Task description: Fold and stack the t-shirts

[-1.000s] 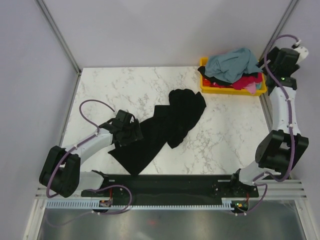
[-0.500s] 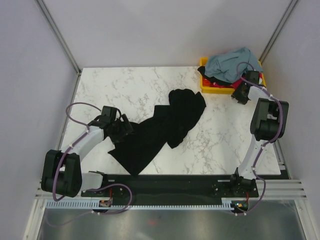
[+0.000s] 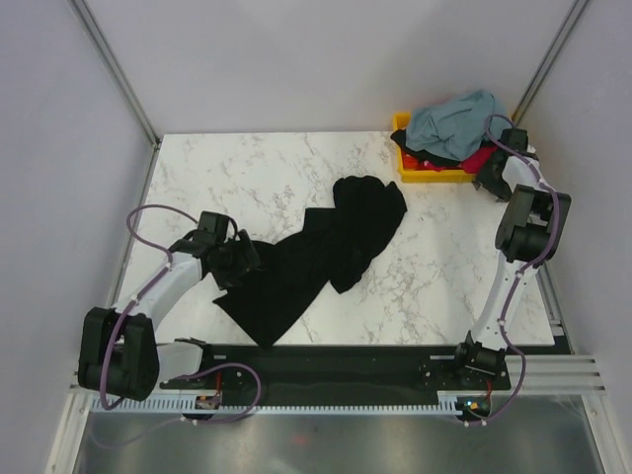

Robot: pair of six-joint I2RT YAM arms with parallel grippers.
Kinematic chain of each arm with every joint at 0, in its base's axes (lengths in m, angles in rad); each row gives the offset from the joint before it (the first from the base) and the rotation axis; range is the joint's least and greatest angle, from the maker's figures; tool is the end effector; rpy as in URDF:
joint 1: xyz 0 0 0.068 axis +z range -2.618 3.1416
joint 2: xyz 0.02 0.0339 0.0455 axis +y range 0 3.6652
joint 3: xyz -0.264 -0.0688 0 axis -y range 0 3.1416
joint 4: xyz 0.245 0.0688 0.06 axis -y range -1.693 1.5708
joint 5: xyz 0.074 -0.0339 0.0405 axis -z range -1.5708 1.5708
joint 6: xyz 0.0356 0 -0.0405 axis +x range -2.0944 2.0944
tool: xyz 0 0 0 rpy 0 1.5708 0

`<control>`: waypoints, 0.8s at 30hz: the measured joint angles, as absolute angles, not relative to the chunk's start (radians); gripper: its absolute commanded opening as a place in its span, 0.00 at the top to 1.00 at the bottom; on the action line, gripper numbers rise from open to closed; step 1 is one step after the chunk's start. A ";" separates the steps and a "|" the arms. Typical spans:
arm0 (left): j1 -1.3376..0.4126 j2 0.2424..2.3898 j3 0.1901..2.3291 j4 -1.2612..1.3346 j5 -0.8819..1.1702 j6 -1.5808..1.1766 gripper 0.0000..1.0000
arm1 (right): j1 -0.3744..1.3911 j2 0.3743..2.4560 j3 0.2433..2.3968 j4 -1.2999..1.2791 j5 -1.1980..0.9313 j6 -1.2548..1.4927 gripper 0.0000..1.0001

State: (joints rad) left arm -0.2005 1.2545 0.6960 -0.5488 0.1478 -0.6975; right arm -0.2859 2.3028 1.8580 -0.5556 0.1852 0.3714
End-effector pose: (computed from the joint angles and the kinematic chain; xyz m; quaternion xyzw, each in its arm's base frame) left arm 0.2207 -0.0502 0.1878 -0.2223 0.9450 -0.1642 0.1752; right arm 0.4800 -0.1479 0.1669 0.3330 0.8960 -0.0767 0.2837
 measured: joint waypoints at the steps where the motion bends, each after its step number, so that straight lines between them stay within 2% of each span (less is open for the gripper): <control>1: -0.200 1.230 0.696 -0.562 0.140 -0.694 0.16 | -0.284 2.288 1.841 -0.560 0.180 0.372 0.21; 2: -0.200 1.208 0.697 -0.571 0.134 -0.693 0.16 | -0.276 2.262 1.802 -0.548 0.175 0.373 0.16; 4: -0.201 1.142 0.696 -0.583 0.121 -0.693 0.16 | -0.232 2.155 1.669 -0.523 0.190 0.374 0.13; 8: -0.207 1.026 0.667 -0.570 0.105 -0.700 0.16 | -0.011 1.850 1.431 -0.522 0.239 0.378 0.08; 12: -0.221 0.999 0.629 -0.567 0.089 -0.710 0.17 | 0.279 1.595 1.330 -0.499 0.212 0.384 0.09; 14: -0.223 0.999 0.609 -0.561 0.081 -0.714 0.17 | 0.390 1.554 1.338 -0.494 0.193 0.389 0.11; 17: -0.223 0.998 0.588 -0.550 0.080 -0.722 0.17 | 0.502 1.654 1.464 -0.538 0.219 0.381 0.14; 24: -0.223 0.885 0.565 -0.543 0.084 -0.733 0.17 | 0.688 2.188 1.990 -0.678 0.290 0.333 0.19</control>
State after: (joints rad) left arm -0.2226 0.8852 0.5648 -0.5434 0.0845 -0.7330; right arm 0.6884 2.1876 1.9900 -0.6781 0.2905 0.3328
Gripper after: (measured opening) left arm 0.832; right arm 0.817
